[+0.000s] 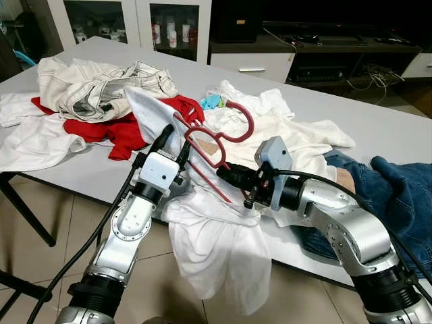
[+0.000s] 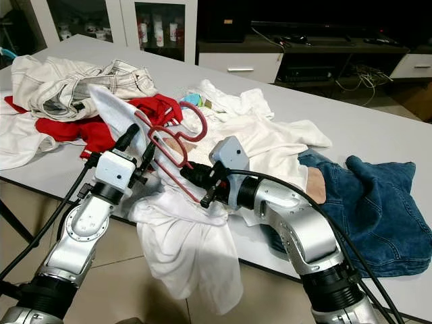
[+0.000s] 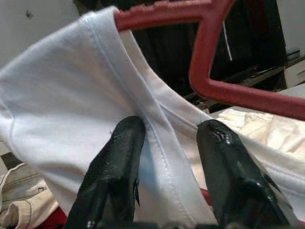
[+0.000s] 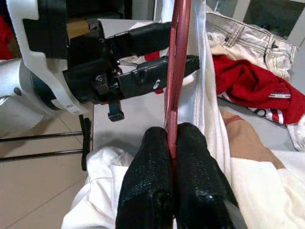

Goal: Hang hanger

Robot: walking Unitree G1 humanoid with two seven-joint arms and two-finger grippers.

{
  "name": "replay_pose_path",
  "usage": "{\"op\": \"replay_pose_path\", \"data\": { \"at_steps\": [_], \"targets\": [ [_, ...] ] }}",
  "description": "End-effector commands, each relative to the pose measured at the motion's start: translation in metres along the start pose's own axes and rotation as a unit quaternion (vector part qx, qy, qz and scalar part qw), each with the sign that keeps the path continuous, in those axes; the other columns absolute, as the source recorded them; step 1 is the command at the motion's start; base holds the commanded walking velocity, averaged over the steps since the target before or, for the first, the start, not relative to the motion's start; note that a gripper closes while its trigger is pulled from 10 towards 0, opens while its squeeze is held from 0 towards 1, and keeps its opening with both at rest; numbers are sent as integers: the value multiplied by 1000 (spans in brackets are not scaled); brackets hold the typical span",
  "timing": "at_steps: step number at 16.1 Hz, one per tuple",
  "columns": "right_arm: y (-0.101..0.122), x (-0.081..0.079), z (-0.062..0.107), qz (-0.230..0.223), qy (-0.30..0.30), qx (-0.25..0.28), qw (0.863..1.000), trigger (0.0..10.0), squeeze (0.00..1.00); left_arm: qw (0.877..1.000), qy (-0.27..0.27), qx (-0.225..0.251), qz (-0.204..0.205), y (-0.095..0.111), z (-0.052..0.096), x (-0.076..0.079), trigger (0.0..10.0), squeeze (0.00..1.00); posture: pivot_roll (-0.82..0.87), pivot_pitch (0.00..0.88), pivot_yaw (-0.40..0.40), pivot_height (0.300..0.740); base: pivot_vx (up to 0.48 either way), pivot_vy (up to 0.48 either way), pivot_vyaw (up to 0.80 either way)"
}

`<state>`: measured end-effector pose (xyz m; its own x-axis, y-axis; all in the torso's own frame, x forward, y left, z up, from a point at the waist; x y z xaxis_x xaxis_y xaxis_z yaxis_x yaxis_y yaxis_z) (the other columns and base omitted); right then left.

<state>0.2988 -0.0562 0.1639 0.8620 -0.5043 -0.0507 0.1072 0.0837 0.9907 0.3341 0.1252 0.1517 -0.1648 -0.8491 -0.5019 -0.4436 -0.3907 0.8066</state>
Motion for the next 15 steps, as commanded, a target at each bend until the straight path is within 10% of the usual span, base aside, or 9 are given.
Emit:
{"op": "replay_pose_path", "data": {
  "at_steps": [1, 15],
  "targets": [
    [5, -2, 2, 7, 5, 9, 1000, 0, 0, 1000, -4, 2, 4, 2, -3, 2, 0, 0, 8, 0, -82, 740, 0, 0, 0],
    [-19, 15, 23, -16, -48, -39, 998, 0, 0, 998, 32, 49, 37, 21, -9, -24, 0, 0, 7, 0, -81, 740, 0, 0, 0]
  ]
}}
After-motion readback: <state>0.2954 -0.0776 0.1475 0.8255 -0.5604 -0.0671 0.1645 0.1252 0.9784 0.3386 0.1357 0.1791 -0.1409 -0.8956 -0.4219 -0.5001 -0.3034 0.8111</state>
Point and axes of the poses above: a point about 5 cm out from each wrist's last joint towards the gripper, its own z axis pointing back from the gripper into the wrist, its own y axis along the axis of the wrist's last joint, x = y × z, the point moved 4 cm from there along -z, pointing out of the wrist towards the gripper, and after that the axes turned 4 degrees about -z, right-handed, at the moved point
